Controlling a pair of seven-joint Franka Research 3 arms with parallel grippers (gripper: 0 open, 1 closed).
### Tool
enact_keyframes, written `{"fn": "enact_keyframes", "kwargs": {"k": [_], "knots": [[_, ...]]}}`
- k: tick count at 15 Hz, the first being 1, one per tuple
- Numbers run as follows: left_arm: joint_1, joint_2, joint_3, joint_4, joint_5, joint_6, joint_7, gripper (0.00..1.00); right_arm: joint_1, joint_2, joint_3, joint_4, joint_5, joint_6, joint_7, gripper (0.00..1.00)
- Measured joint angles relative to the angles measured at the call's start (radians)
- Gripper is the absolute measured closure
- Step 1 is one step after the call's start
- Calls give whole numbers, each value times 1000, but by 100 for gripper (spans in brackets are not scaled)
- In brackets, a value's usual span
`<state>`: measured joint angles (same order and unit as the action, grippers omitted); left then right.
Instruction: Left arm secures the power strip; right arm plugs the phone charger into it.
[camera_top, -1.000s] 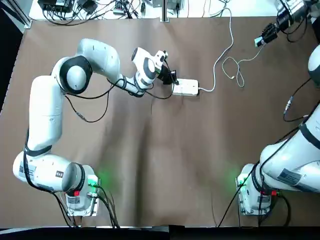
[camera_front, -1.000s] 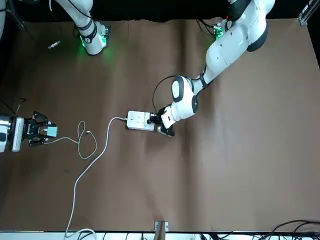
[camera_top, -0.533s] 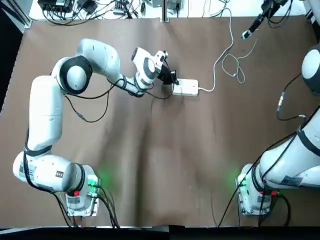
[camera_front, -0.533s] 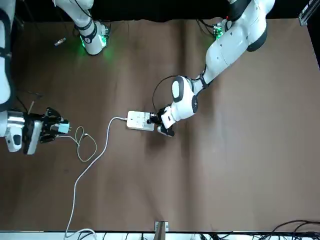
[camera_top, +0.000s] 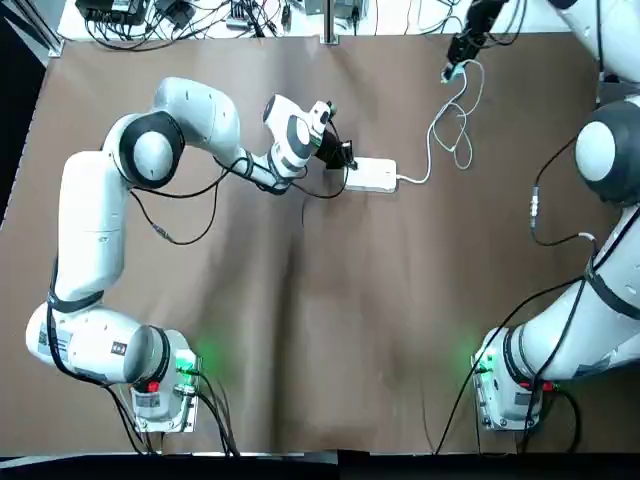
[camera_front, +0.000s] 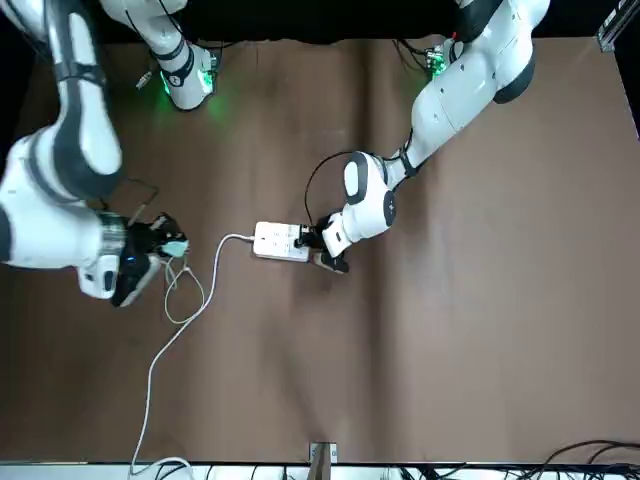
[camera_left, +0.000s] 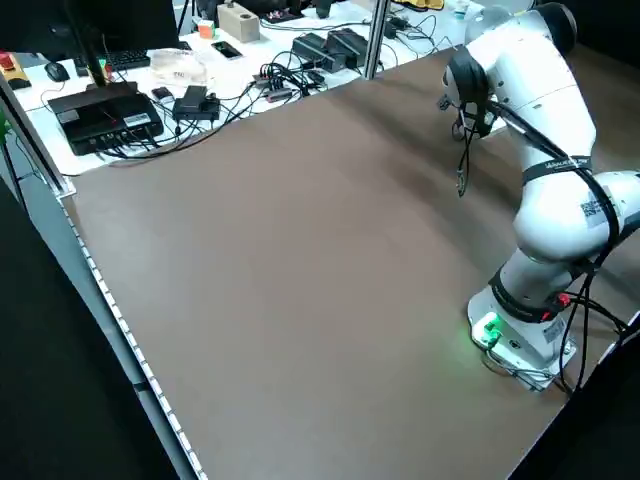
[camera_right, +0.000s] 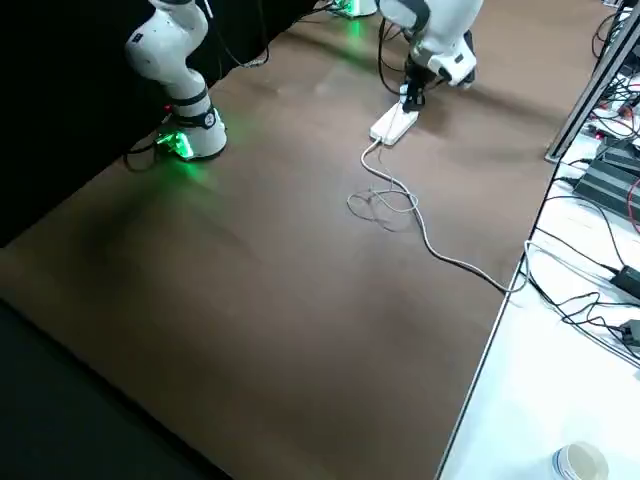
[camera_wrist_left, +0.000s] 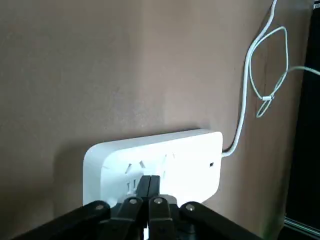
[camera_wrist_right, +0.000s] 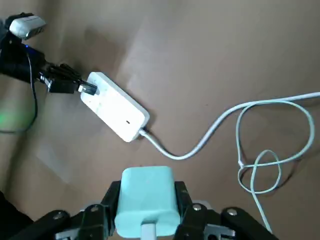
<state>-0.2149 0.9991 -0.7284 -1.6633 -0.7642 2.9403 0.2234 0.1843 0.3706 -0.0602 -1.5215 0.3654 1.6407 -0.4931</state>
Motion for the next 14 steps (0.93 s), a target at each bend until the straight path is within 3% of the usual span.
{"fn": "enact_keyframes", "kwargs": {"k": [7,14], "knots": [[0,0,0,0,0,0,0,96,169,3,1,6,-48,20,418,52],[0,0,0,0,0,0,0,96,253,105,1,4,-54,20,716,52]]}}
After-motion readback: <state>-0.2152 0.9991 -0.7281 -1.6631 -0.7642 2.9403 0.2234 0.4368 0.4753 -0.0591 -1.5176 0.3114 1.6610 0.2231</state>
